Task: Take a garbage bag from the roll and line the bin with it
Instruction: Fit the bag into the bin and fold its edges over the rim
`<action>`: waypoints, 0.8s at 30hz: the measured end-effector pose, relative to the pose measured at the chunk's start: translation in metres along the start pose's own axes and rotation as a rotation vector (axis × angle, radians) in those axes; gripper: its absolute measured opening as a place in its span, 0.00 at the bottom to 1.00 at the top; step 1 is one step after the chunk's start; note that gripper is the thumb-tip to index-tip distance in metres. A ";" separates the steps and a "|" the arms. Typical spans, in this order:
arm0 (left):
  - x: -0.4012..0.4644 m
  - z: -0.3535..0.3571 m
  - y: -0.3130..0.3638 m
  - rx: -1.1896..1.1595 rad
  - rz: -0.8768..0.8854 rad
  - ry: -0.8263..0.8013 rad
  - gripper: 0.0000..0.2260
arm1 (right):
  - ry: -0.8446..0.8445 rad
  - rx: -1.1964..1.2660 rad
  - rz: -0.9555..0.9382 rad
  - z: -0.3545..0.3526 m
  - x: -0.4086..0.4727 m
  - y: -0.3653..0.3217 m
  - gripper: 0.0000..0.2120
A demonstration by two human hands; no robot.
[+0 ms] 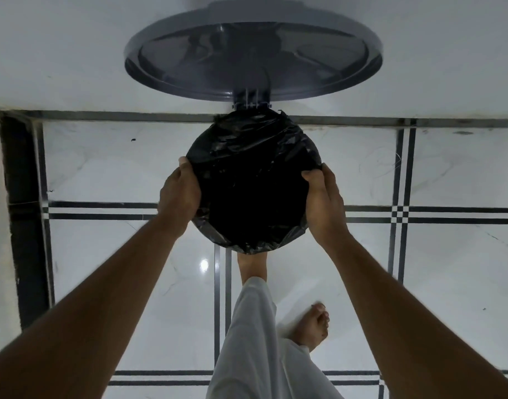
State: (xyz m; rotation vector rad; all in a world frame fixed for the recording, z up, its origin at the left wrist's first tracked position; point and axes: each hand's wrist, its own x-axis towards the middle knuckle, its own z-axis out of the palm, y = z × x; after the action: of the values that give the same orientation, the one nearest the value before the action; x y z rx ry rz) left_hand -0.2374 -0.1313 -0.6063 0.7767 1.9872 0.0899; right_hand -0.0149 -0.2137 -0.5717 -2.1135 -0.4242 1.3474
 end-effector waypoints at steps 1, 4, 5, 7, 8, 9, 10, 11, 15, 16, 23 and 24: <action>0.009 -0.003 0.005 0.017 -0.049 -0.022 0.32 | -0.006 -0.037 0.013 -0.002 0.002 -0.006 0.07; 0.039 -0.011 0.014 -0.021 -0.110 -0.042 0.20 | -0.001 -0.128 0.087 -0.006 0.007 -0.021 0.22; 0.044 -0.013 0.014 -0.036 -0.123 -0.004 0.15 | 0.027 -0.143 0.092 -0.007 0.008 -0.024 0.32; 0.048 -0.017 0.013 -0.019 -0.034 0.161 0.10 | 0.111 -0.186 0.014 -0.007 0.005 -0.030 0.40; 0.044 -0.015 0.015 0.040 0.106 0.246 0.10 | 0.150 -0.222 -0.058 -0.008 0.002 -0.034 0.38; 0.036 -0.014 0.017 0.075 0.267 0.271 0.12 | 0.174 -0.257 -0.136 -0.006 0.001 -0.037 0.35; 0.022 -0.011 0.020 0.067 0.414 0.241 0.14 | 0.181 -0.294 -0.207 -0.006 0.000 -0.040 0.33; 0.011 -0.008 0.024 0.068 0.539 0.175 0.15 | 0.162 -0.318 -0.272 -0.003 0.004 -0.042 0.31; -0.001 -0.004 0.030 0.196 0.726 -0.050 0.19 | -0.015 -0.395 -0.331 0.012 0.025 -0.045 0.23; 0.005 -0.004 0.034 0.206 0.650 -0.070 0.21 | -0.042 -0.424 -0.314 0.015 0.032 -0.048 0.23; 0.056 -0.006 0.054 0.195 0.187 -0.001 0.23 | -0.023 -0.428 -0.269 0.017 0.050 -0.060 0.32; 0.051 -0.007 0.050 0.238 0.302 0.154 0.19 | 0.035 -0.430 -0.313 0.015 0.046 -0.057 0.33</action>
State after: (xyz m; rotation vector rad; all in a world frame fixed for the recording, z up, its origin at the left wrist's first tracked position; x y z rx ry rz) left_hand -0.2361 -0.0616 -0.6236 1.2548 2.0335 0.0943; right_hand -0.0058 -0.1397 -0.5732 -2.2764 -1.0612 1.1061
